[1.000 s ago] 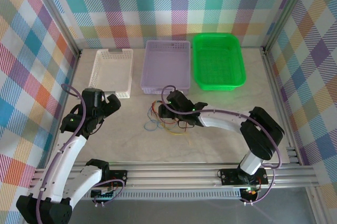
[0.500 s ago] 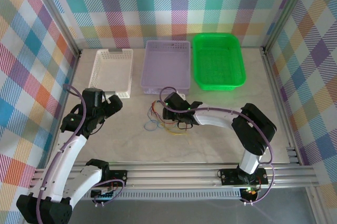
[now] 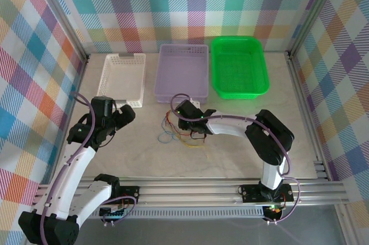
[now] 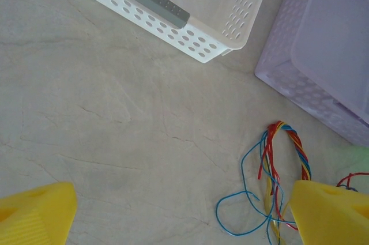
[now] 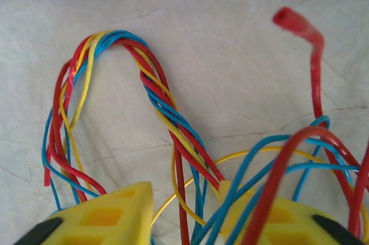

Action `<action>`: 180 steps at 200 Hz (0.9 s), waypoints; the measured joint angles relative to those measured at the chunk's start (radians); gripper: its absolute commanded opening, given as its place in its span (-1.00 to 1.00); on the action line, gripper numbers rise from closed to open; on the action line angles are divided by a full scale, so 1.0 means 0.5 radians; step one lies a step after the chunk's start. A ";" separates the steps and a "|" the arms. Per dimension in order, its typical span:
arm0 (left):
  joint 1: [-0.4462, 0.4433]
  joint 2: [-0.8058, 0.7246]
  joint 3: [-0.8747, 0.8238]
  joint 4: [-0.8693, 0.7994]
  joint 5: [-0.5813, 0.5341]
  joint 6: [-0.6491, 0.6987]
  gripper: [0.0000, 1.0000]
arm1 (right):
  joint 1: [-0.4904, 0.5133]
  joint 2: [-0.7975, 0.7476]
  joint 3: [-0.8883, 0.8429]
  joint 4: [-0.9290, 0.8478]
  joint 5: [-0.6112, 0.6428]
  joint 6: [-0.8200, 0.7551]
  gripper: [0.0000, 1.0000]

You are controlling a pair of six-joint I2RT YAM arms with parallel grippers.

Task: Untangle the cables

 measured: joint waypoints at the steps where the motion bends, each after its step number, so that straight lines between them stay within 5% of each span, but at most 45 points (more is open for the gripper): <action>1: 0.000 0.001 0.000 0.000 0.002 0.000 0.87 | 0.000 0.000 0.001 0.000 0.001 -0.001 -0.40; 65: -0.077 0.024 -0.023 0.010 0.094 -0.073 0.82 | 0.000 0.018 0.005 0.034 0.001 -0.069 -1.00; 123: -0.150 0.023 -0.252 0.108 0.228 -0.249 0.81 | 0.000 -0.005 -0.025 0.098 -0.060 -0.110 -1.00; 180: -0.191 0.036 -0.478 0.422 0.411 -0.420 0.82 | 0.000 -0.385 -0.205 0.221 -0.327 -0.239 -1.00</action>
